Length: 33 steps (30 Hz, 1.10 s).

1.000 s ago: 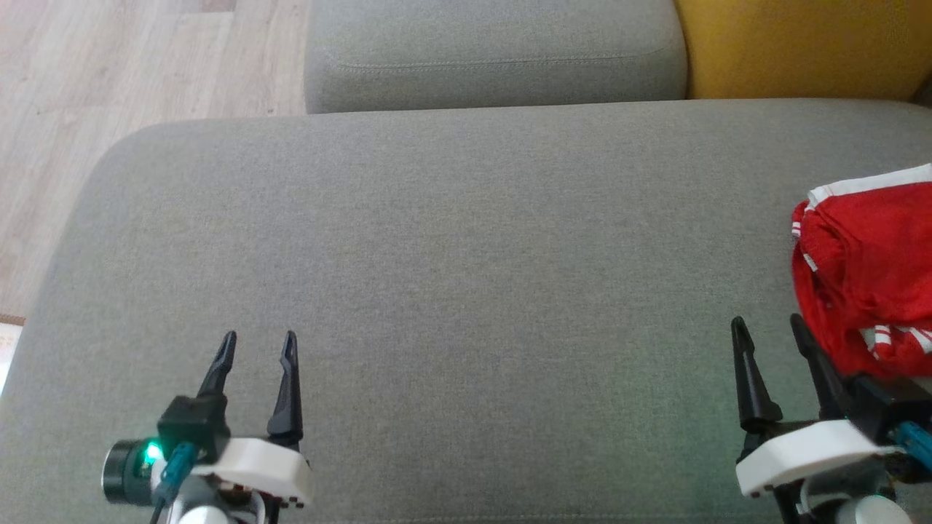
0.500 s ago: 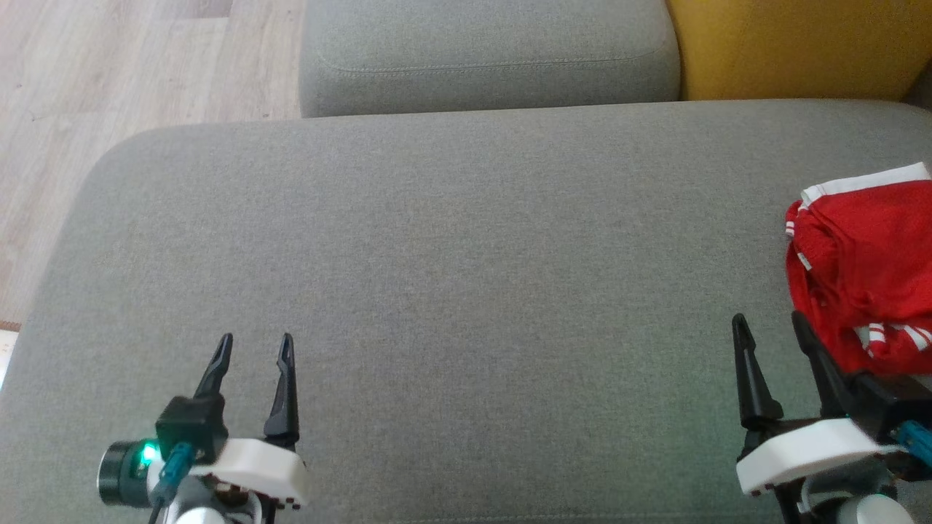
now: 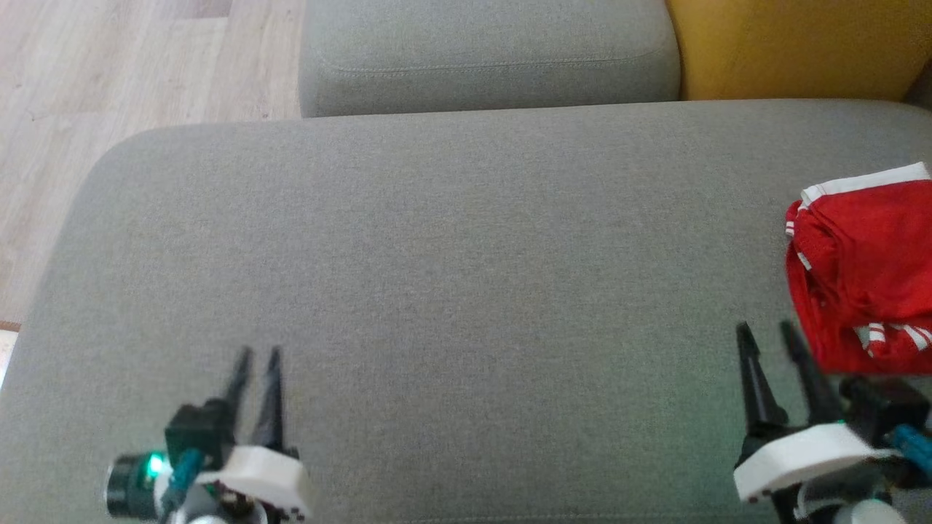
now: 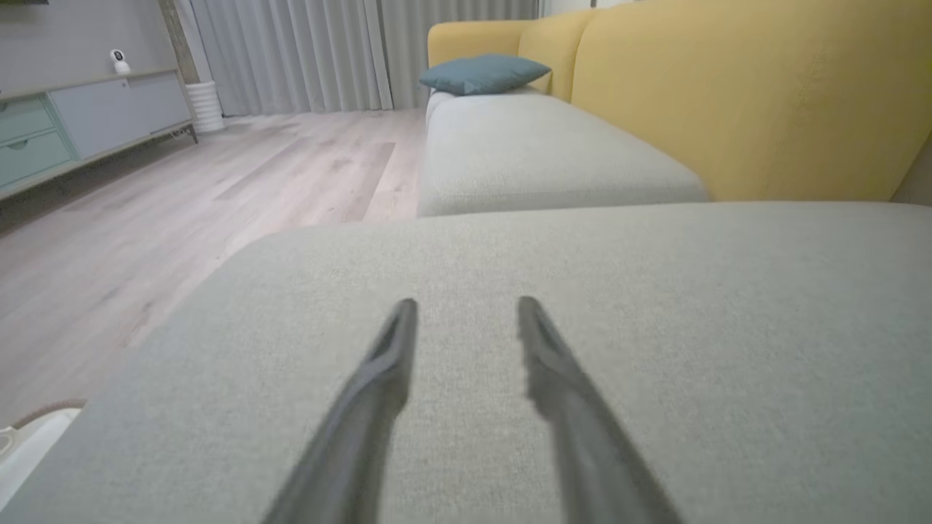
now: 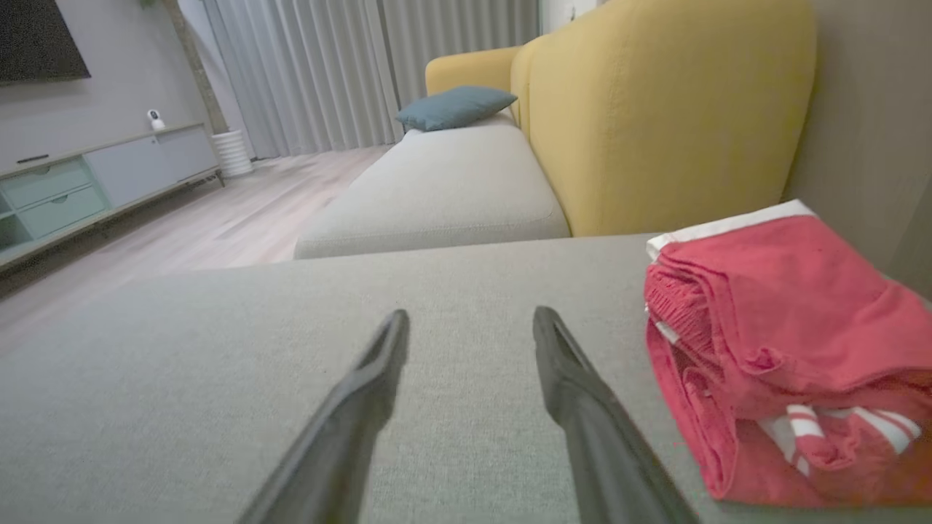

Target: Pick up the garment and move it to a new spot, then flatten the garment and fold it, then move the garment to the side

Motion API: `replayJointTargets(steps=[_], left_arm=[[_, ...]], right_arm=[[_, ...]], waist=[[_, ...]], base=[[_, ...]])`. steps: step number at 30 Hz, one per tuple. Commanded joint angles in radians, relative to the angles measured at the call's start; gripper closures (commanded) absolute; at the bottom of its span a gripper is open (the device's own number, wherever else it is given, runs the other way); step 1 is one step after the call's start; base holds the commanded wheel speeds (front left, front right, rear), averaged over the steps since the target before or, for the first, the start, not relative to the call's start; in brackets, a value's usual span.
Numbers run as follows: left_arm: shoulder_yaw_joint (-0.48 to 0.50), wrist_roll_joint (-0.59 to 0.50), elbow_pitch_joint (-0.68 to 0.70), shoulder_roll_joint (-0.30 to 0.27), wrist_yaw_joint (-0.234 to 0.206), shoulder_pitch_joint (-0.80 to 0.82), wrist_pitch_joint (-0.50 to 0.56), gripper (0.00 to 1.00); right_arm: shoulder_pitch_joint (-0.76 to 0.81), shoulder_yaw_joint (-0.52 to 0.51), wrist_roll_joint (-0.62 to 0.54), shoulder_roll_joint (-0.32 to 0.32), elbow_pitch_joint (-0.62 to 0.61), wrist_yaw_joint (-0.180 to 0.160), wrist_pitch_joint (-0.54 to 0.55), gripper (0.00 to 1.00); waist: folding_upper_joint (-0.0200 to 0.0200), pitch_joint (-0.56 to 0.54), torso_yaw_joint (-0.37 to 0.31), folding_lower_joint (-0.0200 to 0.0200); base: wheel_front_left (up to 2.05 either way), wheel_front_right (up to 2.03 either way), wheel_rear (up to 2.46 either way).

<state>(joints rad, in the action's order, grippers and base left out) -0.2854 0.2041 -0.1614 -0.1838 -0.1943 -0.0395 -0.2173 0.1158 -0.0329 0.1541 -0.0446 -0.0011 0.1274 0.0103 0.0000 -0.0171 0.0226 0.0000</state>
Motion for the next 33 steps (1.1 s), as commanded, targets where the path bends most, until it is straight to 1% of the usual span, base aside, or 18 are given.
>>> replayJointTargets(steps=[1,2,33], left_arm=[[-0.001,0.000,-0.013,0.003,0.000,-0.005,0.001,1.00],[-0.002,0.000,-0.030,0.007,0.000,-0.015,0.002,1.00],[0.076,0.352,-0.045,0.025,0.078,0.023,0.067,1.00]], right_arm=[[0.002,0.000,0.000,0.000,0.016,0.000,0.000,1.00],[0.006,0.000,0.000,0.000,0.035,0.000,0.000,1.00],[-0.048,0.001,0.366,-0.016,0.084,0.001,0.008,1.00]], waist=[[0.0000,0.000,0.000,0.0000],[0.0000,0.000,0.000,0.0000],[0.0000,0.005,-0.005,0.0000]], base=[[0.00,0.00,0.00],[0.00,0.00,0.00],[0.00,0.00,0.00]])
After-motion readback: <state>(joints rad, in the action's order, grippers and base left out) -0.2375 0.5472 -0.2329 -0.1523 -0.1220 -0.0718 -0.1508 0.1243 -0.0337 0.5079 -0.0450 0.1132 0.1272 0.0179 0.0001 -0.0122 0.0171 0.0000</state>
